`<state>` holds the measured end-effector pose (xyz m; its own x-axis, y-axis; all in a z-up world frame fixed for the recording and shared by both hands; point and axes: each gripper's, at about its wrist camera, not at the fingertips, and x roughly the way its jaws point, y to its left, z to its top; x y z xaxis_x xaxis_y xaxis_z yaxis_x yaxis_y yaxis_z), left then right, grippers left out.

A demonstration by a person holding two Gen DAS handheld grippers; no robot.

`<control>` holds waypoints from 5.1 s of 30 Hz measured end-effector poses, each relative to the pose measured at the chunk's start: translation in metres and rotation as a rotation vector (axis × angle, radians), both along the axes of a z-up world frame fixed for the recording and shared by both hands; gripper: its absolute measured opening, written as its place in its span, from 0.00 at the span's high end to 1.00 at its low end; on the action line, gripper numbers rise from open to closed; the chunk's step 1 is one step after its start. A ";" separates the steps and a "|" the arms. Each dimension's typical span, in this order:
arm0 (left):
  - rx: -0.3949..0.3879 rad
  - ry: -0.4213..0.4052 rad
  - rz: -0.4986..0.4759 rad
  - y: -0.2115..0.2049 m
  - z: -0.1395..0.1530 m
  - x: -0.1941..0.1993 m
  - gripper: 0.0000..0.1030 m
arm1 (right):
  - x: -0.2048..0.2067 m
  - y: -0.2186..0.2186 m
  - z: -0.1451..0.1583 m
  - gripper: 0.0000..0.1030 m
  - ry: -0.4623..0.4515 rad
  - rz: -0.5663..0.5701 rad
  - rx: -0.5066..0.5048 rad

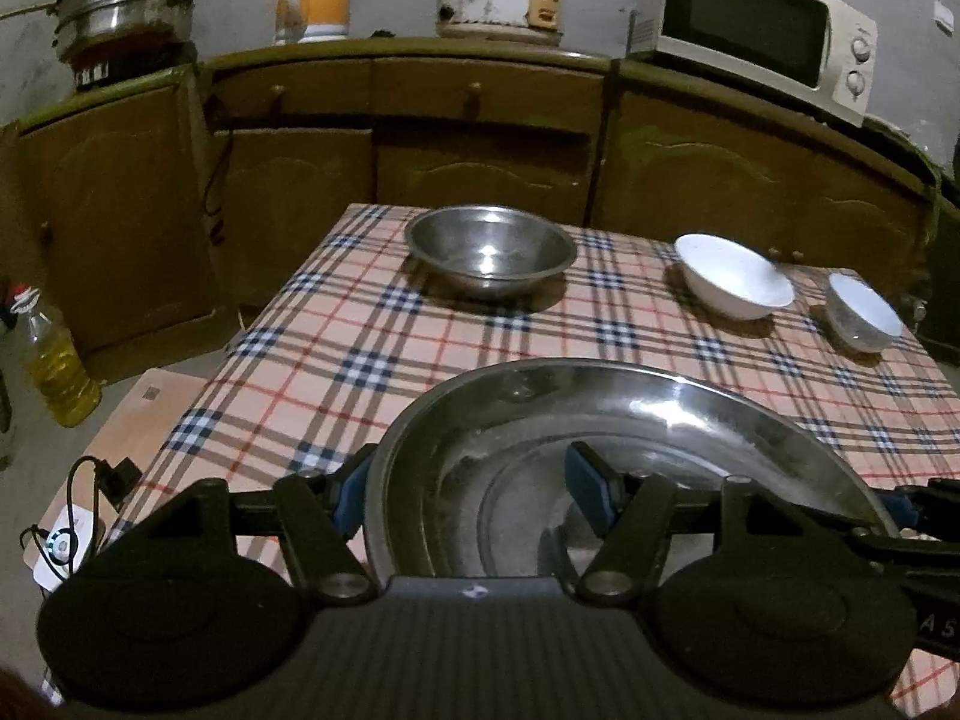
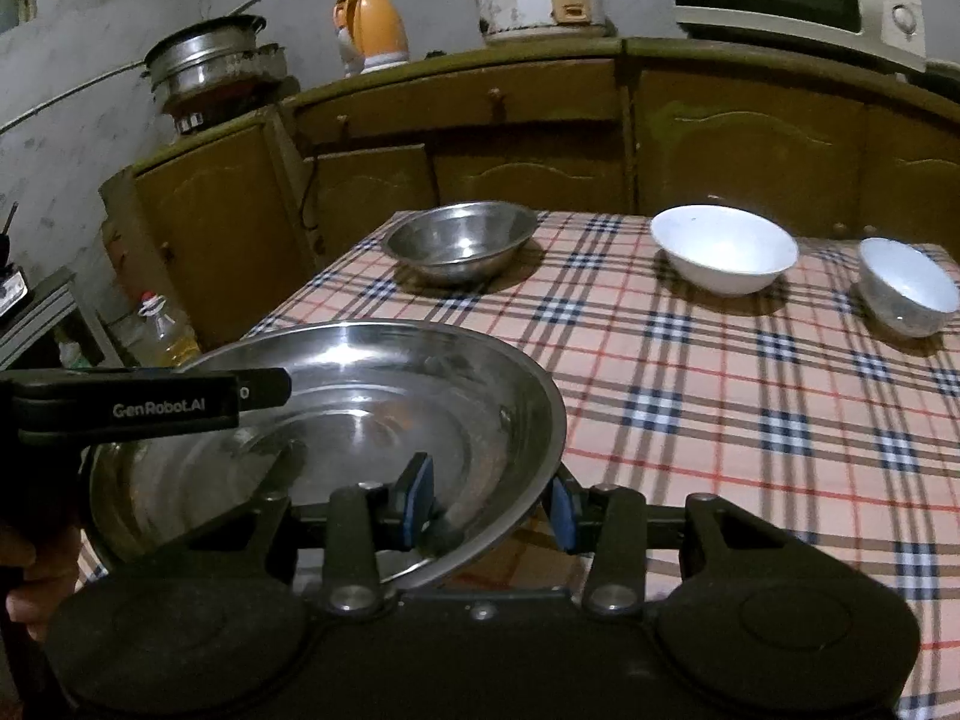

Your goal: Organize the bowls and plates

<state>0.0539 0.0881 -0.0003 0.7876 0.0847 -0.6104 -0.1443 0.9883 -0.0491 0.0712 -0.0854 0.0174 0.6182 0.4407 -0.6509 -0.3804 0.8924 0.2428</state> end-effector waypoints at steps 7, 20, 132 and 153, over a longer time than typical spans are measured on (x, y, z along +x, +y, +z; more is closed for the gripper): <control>-0.004 0.013 0.025 0.024 -0.011 0.003 0.35 | 0.009 0.026 -0.014 0.51 0.028 0.031 0.002; 0.002 0.038 0.020 0.054 -0.030 0.016 0.35 | 0.025 0.057 -0.036 0.51 0.085 0.040 0.016; 0.090 0.078 0.062 0.072 0.004 0.221 0.02 | 0.246 0.065 -0.021 0.21 0.042 -0.079 -0.014; -0.029 0.158 0.027 0.071 -0.040 0.261 0.76 | 0.294 0.095 -0.066 0.73 0.157 -0.065 0.066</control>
